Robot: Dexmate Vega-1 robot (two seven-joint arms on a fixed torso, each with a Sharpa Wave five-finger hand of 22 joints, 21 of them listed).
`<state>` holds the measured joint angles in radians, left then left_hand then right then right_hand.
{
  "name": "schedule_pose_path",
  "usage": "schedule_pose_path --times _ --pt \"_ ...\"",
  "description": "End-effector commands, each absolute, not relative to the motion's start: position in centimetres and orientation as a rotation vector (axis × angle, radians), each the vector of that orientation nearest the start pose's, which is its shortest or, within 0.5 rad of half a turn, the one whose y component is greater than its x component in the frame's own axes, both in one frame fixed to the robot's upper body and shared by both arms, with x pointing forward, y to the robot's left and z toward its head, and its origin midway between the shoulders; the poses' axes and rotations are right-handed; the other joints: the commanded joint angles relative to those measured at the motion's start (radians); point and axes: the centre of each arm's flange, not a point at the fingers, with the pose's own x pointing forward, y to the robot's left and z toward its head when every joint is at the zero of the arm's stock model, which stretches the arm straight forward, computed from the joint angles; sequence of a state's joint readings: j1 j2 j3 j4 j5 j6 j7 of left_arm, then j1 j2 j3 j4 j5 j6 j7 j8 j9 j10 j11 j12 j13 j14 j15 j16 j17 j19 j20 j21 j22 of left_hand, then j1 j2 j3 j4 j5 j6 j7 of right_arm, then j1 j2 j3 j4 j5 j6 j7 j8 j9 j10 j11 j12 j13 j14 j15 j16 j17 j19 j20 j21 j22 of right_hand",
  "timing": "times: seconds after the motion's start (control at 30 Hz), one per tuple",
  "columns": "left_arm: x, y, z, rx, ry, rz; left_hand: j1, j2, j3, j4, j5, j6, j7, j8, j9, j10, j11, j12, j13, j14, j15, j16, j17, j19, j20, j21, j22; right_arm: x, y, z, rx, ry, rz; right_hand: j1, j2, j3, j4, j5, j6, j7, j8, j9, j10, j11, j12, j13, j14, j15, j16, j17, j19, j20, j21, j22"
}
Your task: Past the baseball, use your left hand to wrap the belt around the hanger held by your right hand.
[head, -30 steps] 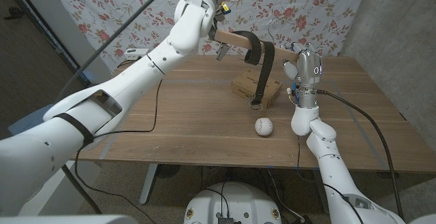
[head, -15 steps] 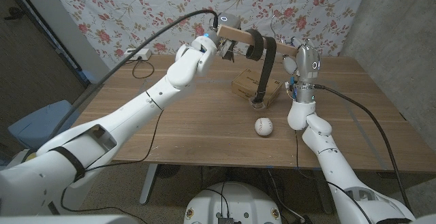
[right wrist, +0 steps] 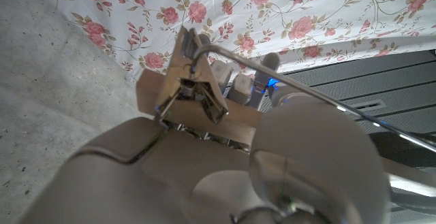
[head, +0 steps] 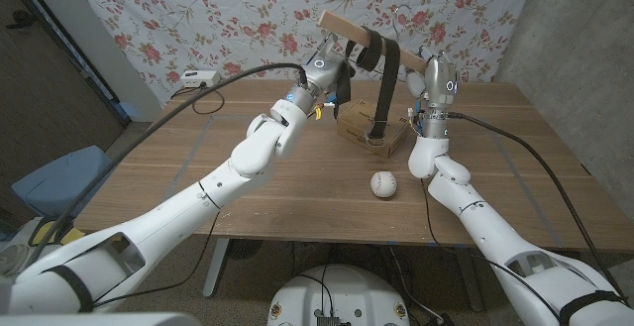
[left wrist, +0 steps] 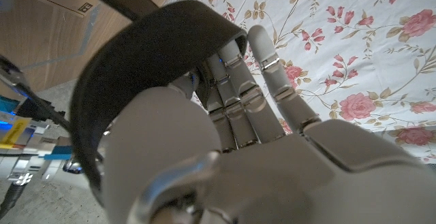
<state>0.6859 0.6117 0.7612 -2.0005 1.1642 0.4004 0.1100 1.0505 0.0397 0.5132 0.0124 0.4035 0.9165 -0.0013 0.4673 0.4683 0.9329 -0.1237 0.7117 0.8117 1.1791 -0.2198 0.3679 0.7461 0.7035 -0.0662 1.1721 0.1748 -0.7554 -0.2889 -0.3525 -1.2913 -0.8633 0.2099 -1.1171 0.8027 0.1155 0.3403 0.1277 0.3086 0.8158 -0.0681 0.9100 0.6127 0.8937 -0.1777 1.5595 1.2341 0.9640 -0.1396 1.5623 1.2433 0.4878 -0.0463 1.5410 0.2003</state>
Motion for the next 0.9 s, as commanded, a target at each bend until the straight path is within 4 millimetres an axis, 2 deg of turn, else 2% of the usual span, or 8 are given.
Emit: schedule_pose_path --times 0.03,0.47,0.7,0.9 --pt "48.6 10.6 6.4 1.539 -1.163 0.506 0.009 0.0 0.016 -0.003 0.008 0.016 0.01 0.0 0.003 0.051 -0.062 -0.004 0.003 0.012 -0.004 -0.004 0.003 0.007 -0.11 -0.001 0.003 59.8 -21.1 5.8 -0.752 -1.243 -0.835 -0.021 0.041 -0.002 -0.003 0.002 0.003 0.003 0.005 0.002 0.007 -0.004 0.006 0.004 0.01 -0.073 0.009 0.004 0.012 -0.127 0.006 0.0" --pt "46.4 9.8 0.9 1.537 -1.365 0.608 0.014 0.006 0.019 -0.004 0.002 0.015 0.011 -0.009 -0.004 0.053 -0.062 -0.008 0.003 0.02 -0.005 -0.01 0.002 0.008 -0.109 -0.001 0.005 61.3 -21.4 6.4 -0.691 -1.122 -0.851 -0.019 0.042 -0.003 -0.004 0.002 0.003 0.004 0.009 0.0 0.01 -0.003 0.006 0.004 0.013 -0.073 0.01 0.004 0.012 -0.126 0.006 0.0" --pt "45.6 9.1 -0.5 1.572 -1.429 0.589 0.013 0.008 0.018 -0.002 -0.005 0.016 0.009 -0.014 -0.007 0.055 -0.061 -0.013 -0.002 0.023 -0.005 -0.015 0.002 0.005 -0.109 0.0 0.007 60.9 -20.9 7.1 -0.712 -1.12 -0.878 -0.017 0.043 -0.003 -0.004 0.002 0.002 0.007 0.011 0.0 0.012 -0.003 0.005 0.004 0.014 -0.073 0.009 0.004 0.013 -0.125 0.007 0.001" --pt "44.6 7.4 -1.6 1.621 -1.532 0.531 0.013 0.01 0.017 -0.002 -0.008 0.017 0.009 -0.017 -0.009 0.054 -0.063 -0.012 0.003 0.023 -0.005 -0.017 0.003 0.005 -0.11 0.001 0.007 60.6 -20.6 7.3 -0.73 -1.1 -0.9 -0.015 0.044 -0.002 -0.005 0.002 0.001 0.007 0.012 -0.001 0.016 -0.004 0.006 0.004 0.015 -0.073 0.01 0.004 0.014 -0.124 0.007 0.001"
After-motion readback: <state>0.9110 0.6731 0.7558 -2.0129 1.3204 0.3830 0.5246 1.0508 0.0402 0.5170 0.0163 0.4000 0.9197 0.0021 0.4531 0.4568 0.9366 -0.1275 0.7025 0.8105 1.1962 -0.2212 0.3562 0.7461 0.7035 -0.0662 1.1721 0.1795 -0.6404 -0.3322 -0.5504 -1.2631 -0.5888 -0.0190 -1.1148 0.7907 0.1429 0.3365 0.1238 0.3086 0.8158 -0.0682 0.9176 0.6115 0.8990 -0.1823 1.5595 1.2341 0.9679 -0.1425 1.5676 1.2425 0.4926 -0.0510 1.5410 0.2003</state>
